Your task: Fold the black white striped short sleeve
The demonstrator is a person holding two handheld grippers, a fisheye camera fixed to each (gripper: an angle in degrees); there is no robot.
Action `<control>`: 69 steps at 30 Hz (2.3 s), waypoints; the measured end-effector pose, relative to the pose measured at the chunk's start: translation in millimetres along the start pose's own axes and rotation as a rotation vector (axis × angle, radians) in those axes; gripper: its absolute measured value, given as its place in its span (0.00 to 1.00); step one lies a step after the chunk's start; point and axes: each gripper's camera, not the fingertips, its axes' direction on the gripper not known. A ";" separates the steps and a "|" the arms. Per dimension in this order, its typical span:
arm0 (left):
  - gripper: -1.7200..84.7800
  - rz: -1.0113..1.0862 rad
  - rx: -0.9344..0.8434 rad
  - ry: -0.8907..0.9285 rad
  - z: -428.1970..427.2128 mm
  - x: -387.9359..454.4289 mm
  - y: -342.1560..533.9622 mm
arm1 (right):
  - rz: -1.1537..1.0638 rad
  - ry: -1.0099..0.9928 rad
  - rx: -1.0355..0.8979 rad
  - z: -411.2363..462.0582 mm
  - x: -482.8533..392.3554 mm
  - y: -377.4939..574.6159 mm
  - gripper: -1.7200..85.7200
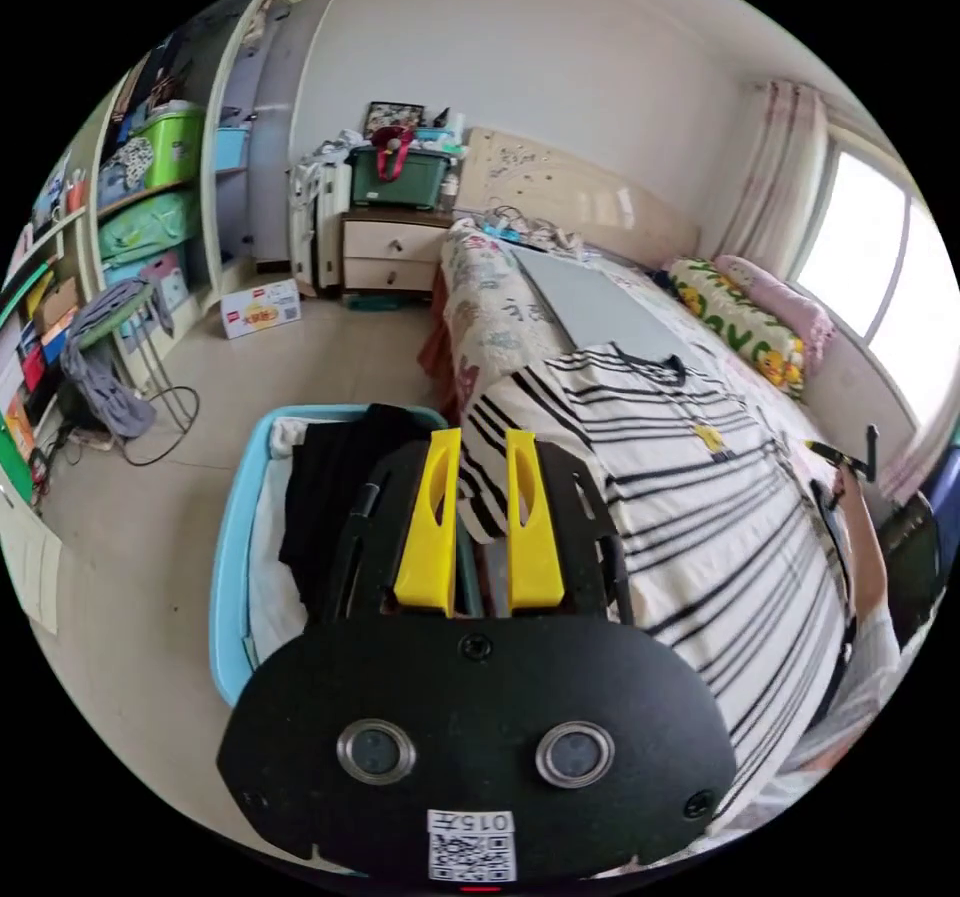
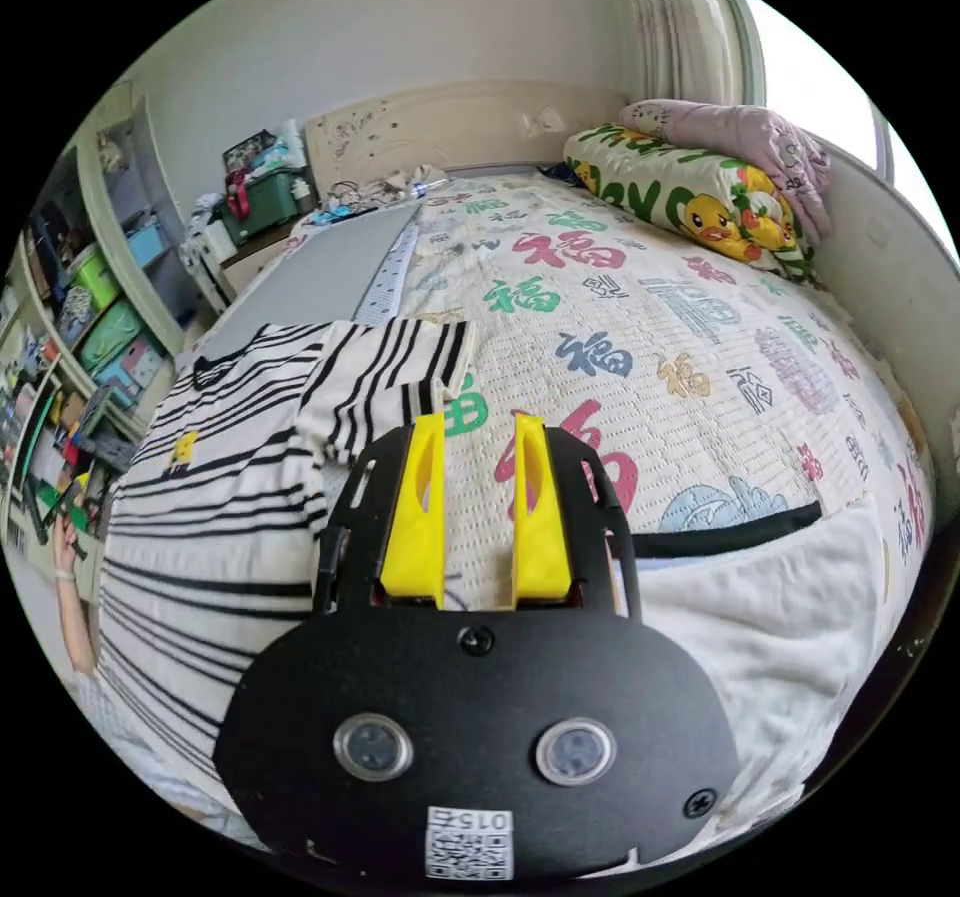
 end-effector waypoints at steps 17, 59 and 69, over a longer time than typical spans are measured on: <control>0.14 0.075 -0.088 0.366 -78.9 142.9 369.5 | -0.211 -0.332 -0.159 -170.4 59.9 268.0 0.17; 0.03 0.109 -0.086 0.613 -62.9 177.5 388.8 | -0.193 -0.397 -0.095 -219.9 122.4 414.0 0.03; 0.02 0.115 -0.118 0.480 -115.5 171.7 384.9 | -0.292 -0.307 -0.132 -208.2 91.2 447.3 0.02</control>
